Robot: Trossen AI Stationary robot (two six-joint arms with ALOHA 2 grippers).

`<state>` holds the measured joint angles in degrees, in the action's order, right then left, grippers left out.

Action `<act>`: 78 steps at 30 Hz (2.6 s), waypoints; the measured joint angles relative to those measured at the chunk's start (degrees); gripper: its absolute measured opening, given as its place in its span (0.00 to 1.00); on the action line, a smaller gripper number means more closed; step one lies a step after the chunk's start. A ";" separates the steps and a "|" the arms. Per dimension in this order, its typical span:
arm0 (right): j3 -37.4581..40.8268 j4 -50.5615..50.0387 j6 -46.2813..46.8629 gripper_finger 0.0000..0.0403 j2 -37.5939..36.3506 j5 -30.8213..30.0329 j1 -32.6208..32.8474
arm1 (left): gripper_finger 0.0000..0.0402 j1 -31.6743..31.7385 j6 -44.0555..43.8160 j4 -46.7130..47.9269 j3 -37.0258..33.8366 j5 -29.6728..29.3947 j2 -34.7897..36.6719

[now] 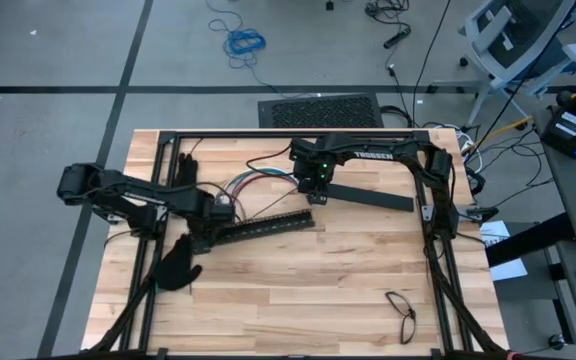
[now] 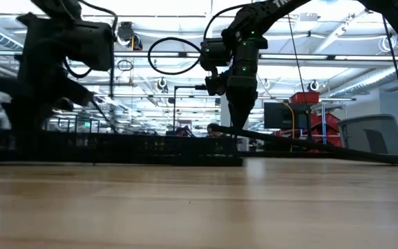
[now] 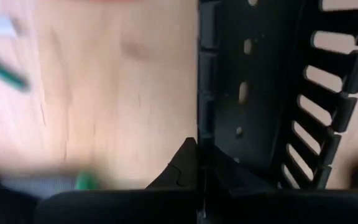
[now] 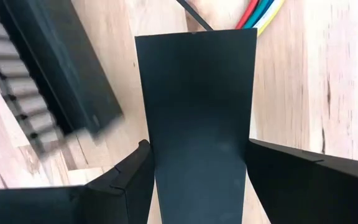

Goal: Ziptie cables

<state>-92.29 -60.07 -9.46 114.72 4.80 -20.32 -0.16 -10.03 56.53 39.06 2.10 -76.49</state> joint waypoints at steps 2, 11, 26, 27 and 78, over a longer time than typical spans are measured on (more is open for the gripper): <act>0.00 0.10 -0.19 0.52 0.00 0.00 0.00 | 0.01 0.37 3.81 9.07 2.86 -0.95 -0.67; 0.00 0.82 -0.34 0.52 -0.06 0.00 0.00 | 0.00 0.62 5.90 9.30 4.29 -2.77 2.80; 0.00 0.80 0.64 0.52 -1.11 0.00 -0.12 | 0.02 -0.42 21.58 4.28 11.49 -14.78 -6.81; 0.00 0.84 0.64 0.52 -1.35 -0.02 -0.22 | 0.02 0.49 21.54 3.97 9.82 -13.88 -6.08; 0.00 -7.32 -0.03 0.51 -11.12 -1.70 -4.11 | 0.46 4.65 34.70 -12.60 21.91 1.32 -4.19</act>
<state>-92.29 -67.39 -9.49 103.60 3.10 -24.42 4.49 24.67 43.93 60.97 3.42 -80.67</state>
